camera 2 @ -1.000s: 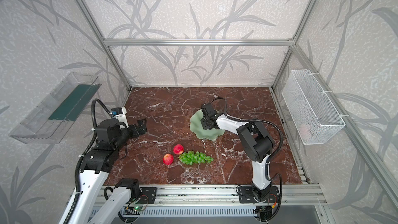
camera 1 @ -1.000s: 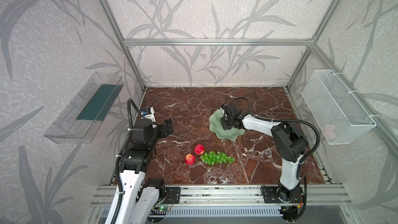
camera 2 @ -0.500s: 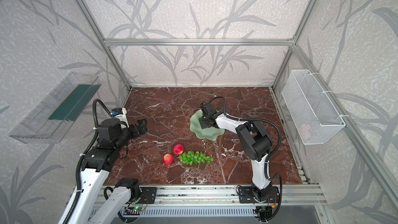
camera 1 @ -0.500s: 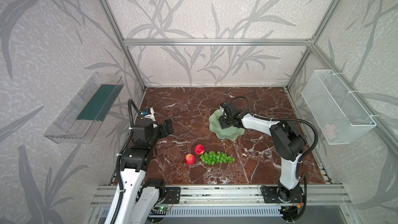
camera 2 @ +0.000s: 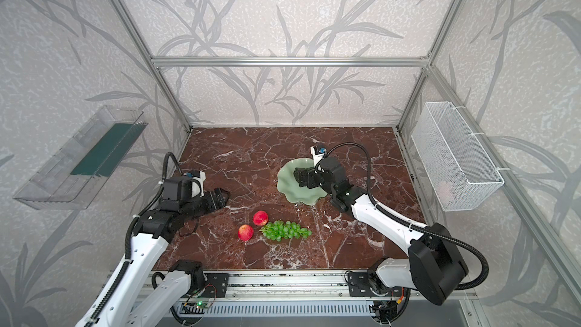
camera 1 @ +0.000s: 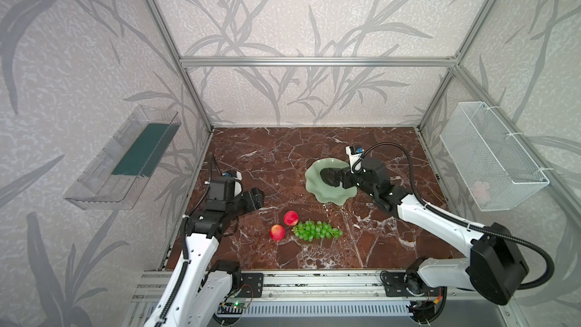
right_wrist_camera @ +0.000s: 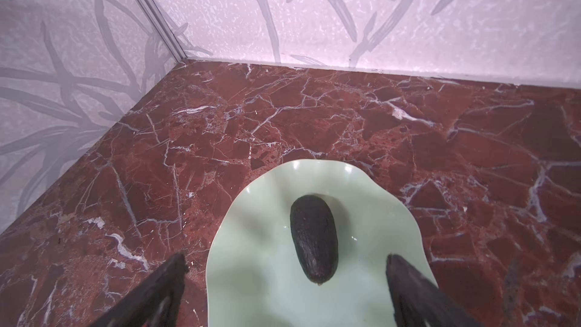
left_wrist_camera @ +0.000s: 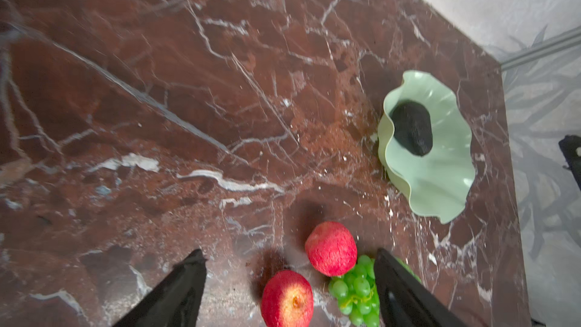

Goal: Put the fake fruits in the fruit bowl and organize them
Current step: 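Carry the avocado with the right gripper into the green bowl and release, then grasp the nearer red apple with the left gripper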

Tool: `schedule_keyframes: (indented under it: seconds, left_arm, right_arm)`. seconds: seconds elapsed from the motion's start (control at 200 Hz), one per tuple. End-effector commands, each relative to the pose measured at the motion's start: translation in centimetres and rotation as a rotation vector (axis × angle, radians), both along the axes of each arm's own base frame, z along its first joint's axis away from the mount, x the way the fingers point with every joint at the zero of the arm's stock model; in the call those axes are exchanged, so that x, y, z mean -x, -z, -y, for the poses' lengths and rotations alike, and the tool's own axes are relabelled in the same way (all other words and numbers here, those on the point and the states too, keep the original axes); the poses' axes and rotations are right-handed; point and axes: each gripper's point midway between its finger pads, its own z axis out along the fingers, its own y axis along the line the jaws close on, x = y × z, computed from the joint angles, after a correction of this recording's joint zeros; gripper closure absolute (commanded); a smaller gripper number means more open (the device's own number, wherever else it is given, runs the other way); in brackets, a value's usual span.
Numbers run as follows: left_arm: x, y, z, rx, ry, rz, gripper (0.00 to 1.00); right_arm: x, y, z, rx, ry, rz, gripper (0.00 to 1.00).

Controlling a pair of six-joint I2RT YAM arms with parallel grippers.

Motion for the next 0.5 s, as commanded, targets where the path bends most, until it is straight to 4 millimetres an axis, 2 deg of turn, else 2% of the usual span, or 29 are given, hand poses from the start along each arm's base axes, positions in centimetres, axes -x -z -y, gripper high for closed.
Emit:
schedule_keyframes:
  seconds: [0.0,0.085,0.195,0.495]
  left_arm:
    - [1.6,1.2,2.0,-0.012,0.066,-0.104,0.16]
    - [2.6,2.9,3.4,-0.035,0.111,-0.181,0.18]
    - [3.6,5.2,4.1,-0.087,0.129,-0.251,0.18]
    - [5.0,9.1,5.4,-0.187,0.184,-0.385,0.19]
  right_arm:
    - [0.2,-0.4,1.4,-0.053,0.063,0.009,0.01]
    - [0.6,-0.1,2.1,-0.047,0.075,0.002,0.01]
    - [0.9,-0.1,2.6,-0.052,0.074,0.001,0.0]
    - [1.1,0.1,2.5,-0.054,0.058,0.007,0.01]
